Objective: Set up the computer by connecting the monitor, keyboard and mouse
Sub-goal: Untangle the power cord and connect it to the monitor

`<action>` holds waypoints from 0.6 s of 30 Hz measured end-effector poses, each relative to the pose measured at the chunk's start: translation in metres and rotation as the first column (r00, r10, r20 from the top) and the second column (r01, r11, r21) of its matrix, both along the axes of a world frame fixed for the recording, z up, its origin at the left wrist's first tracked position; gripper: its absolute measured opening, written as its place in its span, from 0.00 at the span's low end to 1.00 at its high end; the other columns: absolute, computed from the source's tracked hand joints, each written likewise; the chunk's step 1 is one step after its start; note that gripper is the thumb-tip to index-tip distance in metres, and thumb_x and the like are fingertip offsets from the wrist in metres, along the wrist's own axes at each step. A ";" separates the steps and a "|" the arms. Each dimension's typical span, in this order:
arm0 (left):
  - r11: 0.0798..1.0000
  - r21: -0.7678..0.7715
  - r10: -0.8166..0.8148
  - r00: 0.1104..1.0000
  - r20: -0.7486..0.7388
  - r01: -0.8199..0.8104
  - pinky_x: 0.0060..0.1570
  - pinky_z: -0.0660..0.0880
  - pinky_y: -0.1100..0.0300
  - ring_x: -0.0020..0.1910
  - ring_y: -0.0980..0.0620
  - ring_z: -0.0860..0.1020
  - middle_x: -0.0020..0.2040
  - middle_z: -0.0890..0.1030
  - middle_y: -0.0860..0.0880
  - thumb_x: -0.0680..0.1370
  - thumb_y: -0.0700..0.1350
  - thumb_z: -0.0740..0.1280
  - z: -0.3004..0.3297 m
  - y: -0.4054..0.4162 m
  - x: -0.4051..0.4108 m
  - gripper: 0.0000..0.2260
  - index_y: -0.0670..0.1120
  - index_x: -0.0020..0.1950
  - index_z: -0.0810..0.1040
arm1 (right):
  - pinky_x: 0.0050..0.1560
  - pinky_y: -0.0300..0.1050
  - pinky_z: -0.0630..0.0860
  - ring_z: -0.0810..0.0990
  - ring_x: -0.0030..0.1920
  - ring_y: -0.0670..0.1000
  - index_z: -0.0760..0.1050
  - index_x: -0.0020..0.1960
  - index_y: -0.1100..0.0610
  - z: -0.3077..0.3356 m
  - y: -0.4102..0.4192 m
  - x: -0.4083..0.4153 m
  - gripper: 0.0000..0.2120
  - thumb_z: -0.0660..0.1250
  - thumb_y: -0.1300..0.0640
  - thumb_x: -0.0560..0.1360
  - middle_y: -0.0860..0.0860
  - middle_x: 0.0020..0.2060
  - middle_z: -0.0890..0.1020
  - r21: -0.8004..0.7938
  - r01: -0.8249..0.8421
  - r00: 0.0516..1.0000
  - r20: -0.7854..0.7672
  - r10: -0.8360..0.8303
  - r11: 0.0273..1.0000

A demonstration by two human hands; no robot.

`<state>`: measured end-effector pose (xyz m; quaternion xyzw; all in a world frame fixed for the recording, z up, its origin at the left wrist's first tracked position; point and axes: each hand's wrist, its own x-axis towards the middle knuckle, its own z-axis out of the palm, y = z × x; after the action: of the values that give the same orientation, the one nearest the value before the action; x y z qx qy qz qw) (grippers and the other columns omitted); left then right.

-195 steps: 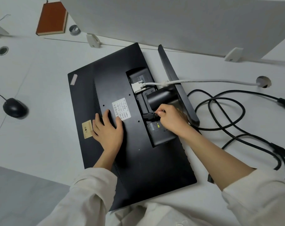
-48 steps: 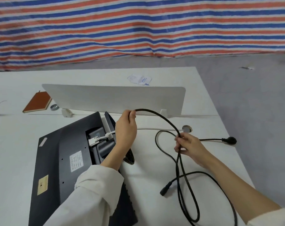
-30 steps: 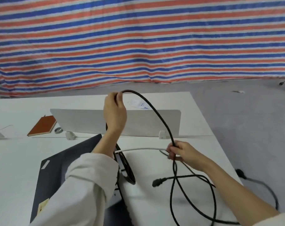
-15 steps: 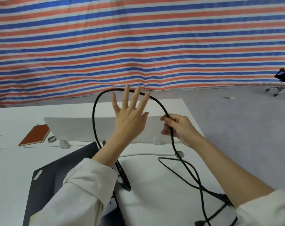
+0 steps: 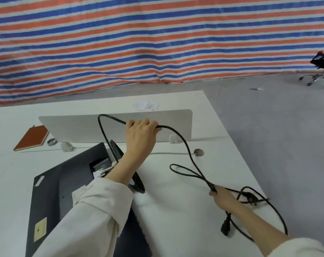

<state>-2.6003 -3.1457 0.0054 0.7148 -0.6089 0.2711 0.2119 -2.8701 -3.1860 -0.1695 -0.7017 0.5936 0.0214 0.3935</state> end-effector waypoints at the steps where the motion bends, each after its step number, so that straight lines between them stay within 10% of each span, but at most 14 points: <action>1: 1.000 -0.006 0.017 0.999 -0.038 -0.017 0.39 0.62 0.57 0.25 0.49 0.72 0.27 0.74 0.52 0.75 0.51 0.63 -0.003 0.002 -0.001 0.12 0.47 0.37 0.80 | 0.46 0.43 0.72 0.75 0.51 0.54 0.71 0.54 0.57 0.005 -0.002 0.005 0.09 0.54 0.57 0.81 0.56 0.53 0.77 -0.036 0.059 0.996 0.075 -0.056 0.998; 8: 0.998 -0.051 0.010 0.963 -0.270 -0.025 0.40 0.65 0.55 0.29 0.46 0.71 0.32 0.75 0.50 0.82 0.54 0.49 0.018 0.004 -0.003 0.20 0.44 0.45 0.73 | 0.39 0.41 0.67 0.72 0.39 0.50 0.73 0.50 0.60 0.117 -0.037 0.066 0.09 0.55 0.60 0.80 0.51 0.38 0.74 -0.192 0.332 0.787 0.596 -0.159 0.923; 14: 0.980 -0.191 -0.147 0.869 -0.472 0.062 0.38 0.69 0.54 0.35 0.48 0.74 0.38 0.76 0.49 0.83 0.48 0.53 0.053 -0.002 0.002 0.14 0.42 0.53 0.76 | 0.30 0.40 0.56 0.60 0.22 0.45 0.69 0.41 0.58 0.206 -0.044 0.132 0.13 0.51 0.59 0.83 0.49 0.26 0.63 0.411 0.197 0.123 0.890 -0.438 0.890; 18: 0.953 -0.297 -0.239 0.730 -0.640 0.051 0.38 0.68 0.68 0.39 0.56 0.73 0.39 0.75 0.55 0.82 0.45 0.55 0.081 0.002 0.018 0.14 0.44 0.57 0.78 | 0.31 0.39 0.58 0.62 0.19 0.44 0.69 0.40 0.57 0.261 -0.043 0.172 0.14 0.51 0.57 0.82 0.48 0.21 0.65 0.491 -0.069 -0.119 0.860 -0.496 0.868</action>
<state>-2.5821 -3.1438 0.0867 0.6798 -0.5055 0.0561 0.5284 -2.6978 -3.2289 0.0914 -0.2849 0.2038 -0.4490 0.8220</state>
